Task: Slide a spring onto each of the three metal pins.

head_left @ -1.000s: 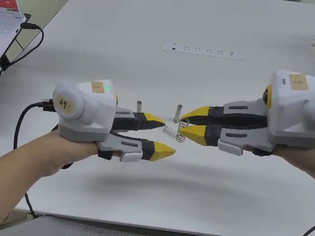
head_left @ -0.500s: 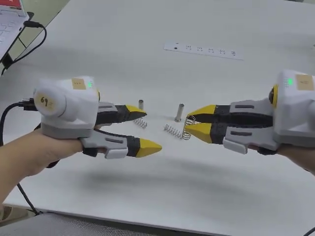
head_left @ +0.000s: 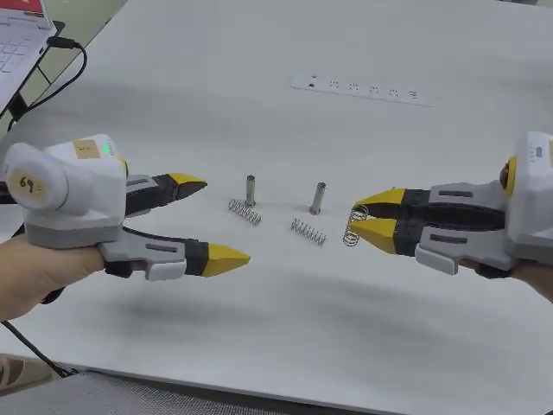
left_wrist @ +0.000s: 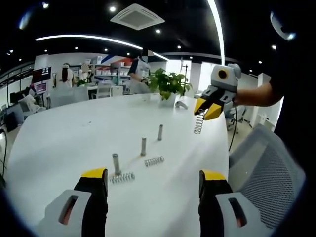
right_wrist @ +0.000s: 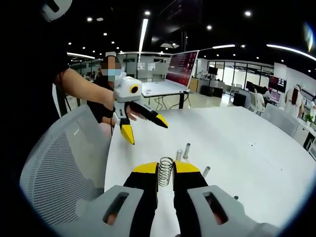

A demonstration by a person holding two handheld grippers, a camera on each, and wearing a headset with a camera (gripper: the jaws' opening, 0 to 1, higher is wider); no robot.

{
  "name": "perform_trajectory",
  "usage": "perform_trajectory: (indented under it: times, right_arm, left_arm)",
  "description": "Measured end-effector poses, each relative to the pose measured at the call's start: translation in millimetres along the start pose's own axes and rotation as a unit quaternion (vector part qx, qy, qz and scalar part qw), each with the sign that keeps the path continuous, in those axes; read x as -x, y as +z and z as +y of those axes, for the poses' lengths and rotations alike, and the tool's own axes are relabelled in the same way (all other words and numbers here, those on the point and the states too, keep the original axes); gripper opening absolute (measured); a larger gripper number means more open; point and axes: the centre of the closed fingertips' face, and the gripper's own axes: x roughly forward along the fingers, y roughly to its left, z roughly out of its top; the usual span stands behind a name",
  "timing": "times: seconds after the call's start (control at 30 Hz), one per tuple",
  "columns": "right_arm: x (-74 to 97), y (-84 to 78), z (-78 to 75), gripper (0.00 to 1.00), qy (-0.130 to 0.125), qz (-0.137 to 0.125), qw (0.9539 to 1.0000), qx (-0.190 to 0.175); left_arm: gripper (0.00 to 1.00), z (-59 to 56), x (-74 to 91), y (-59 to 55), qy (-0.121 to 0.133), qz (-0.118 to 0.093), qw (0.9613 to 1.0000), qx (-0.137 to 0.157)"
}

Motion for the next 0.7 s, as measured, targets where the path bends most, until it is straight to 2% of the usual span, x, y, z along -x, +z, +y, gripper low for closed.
perform_trajectory:
  times: [0.2,0.3,0.37,0.7]
  right_arm:
    - [7.1,-3.0,-6.6,0.08,-0.013,0.000,0.9999,-0.005]
    - [10.1,-3.9,-10.6,0.08,-0.021,-0.001,0.9998,-0.006]
    - [12.0,-4.3,-13.8,0.08,-0.027,-0.001,0.9996,-0.008]
    - [17.7,-9.5,-23.7,0.08,-0.042,0.003,0.9990,-0.011]
  left_arm:
    - [0.82,7.1,9.4,-3.9,0.016,-0.002,0.9998,0.007]
    - [0.88,15.8,14.0,-3.2,0.040,-0.008,0.9992,0.002]
    - [0.95,20.5,17.2,-3.0,0.051,-0.013,0.9985,0.013]
    - [0.98,24.6,20.4,-3.9,0.061,-0.015,0.9979,0.017]
